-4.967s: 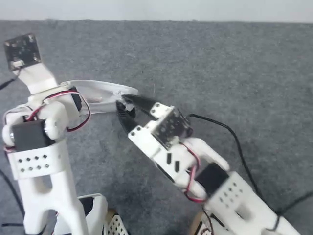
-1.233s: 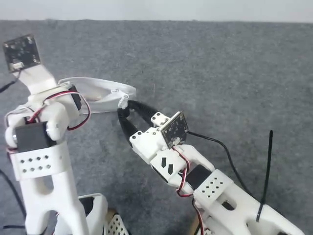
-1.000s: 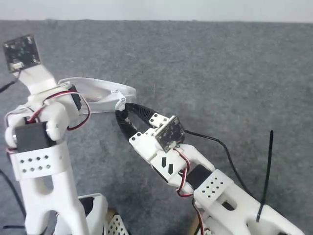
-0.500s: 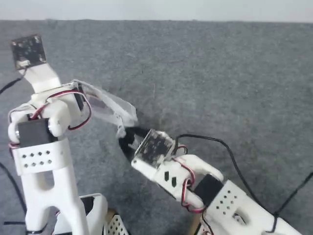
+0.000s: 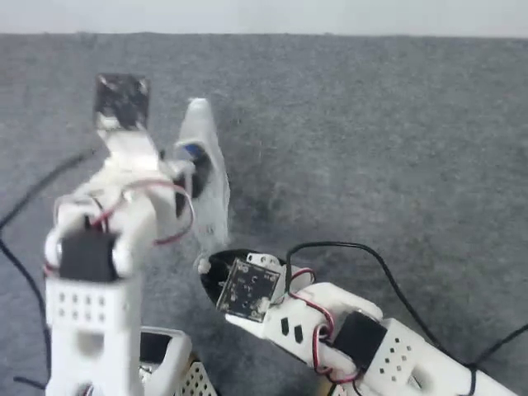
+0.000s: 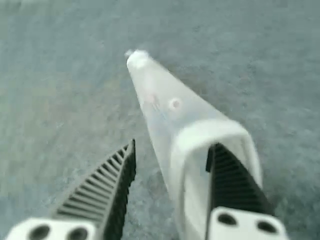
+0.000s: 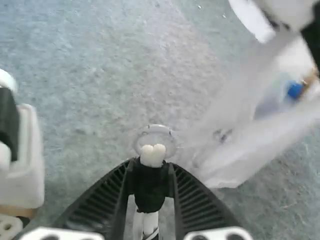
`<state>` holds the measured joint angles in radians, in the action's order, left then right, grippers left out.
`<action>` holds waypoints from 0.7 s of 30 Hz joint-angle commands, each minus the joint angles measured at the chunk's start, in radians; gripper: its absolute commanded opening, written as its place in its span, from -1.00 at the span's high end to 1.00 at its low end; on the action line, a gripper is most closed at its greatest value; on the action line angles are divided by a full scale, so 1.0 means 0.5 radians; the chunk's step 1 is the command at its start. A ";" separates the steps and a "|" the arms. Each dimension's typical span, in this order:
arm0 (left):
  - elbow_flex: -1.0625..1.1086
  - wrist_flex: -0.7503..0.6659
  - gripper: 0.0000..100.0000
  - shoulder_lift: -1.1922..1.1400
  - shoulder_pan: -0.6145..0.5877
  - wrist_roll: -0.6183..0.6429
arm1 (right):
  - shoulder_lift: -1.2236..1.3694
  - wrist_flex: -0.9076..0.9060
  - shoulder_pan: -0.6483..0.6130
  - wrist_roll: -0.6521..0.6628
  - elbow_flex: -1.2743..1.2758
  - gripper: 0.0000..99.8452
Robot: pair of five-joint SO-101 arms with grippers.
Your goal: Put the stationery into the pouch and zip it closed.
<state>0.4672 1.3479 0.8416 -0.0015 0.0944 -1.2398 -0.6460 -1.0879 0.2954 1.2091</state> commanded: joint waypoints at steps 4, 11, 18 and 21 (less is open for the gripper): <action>0.232 0.012 0.56 0.571 0.411 -0.301 | -0.241 -0.069 -0.060 0.018 -0.110 0.99; 0.269 0.089 0.56 0.819 0.442 -0.374 | -0.416 -0.103 -0.048 0.015 -0.110 0.99; 0.281 0.157 0.56 1.092 0.442 -0.377 | -0.517 -0.118 0.051 0.015 -0.110 0.99; 0.281 0.172 0.56 1.169 0.442 -0.377 | -0.554 -0.124 0.115 0.015 -0.126 0.99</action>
<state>0.6160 1.4231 1.3740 0.2133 -0.0821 -1.4745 -0.7043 -1.0679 0.2969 1.2091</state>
